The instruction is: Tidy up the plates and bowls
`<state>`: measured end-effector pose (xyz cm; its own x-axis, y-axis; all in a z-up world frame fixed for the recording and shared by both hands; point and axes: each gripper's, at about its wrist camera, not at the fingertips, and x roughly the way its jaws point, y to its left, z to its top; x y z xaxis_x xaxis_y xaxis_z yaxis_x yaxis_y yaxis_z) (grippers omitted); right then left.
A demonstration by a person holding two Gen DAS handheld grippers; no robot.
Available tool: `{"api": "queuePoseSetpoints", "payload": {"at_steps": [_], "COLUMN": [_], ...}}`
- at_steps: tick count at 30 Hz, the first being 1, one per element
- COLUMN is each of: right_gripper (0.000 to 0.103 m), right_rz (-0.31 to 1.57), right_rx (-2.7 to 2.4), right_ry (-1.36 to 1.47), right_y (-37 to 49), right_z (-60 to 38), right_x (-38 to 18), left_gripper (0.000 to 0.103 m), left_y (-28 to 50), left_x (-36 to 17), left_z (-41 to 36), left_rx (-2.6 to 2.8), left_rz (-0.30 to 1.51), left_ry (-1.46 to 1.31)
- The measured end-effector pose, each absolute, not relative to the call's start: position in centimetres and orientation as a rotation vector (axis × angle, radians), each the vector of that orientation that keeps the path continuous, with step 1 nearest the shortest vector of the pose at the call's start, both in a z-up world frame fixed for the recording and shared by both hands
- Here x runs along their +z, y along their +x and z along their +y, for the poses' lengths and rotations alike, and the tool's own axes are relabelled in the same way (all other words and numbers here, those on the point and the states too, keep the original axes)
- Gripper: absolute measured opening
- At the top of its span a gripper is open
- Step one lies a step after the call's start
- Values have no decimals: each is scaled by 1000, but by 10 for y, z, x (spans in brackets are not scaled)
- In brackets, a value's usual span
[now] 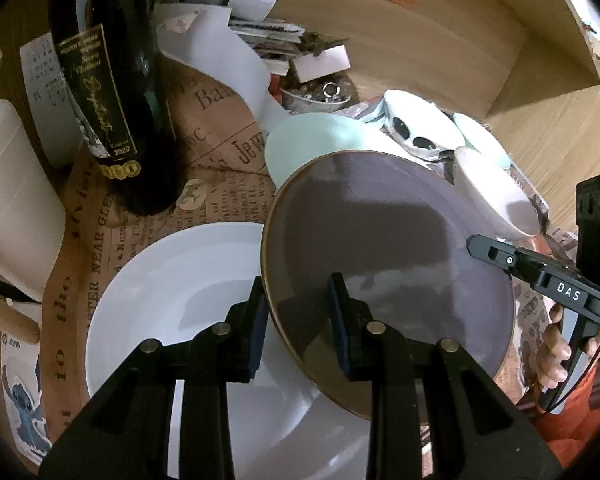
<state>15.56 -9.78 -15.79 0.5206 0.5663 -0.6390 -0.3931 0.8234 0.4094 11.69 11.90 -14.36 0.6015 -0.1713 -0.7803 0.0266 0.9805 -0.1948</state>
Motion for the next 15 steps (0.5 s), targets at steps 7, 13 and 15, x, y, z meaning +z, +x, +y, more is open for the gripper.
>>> {"api": "queuePoseSetpoints", "payload": {"at_steps": [7, 13, 15], "right_gripper": [17, 17, 17], "right_rz": [825, 807, 804], "right_rx": [566, 554, 551], "right_ry": [232, 231, 234], "right_y": [137, 116, 110], "right_z": [-114, -126, -131], "right_x": [-152, -146, -146], "left_gripper": [29, 29, 29], "left_y": [104, 90, 86], "left_x": [-137, -134, -133], "left_z": [99, 80, 74], "left_rx": [-128, -139, -142], "left_rz": [896, 883, 881], "left_ry": [-158, -156, -157]}}
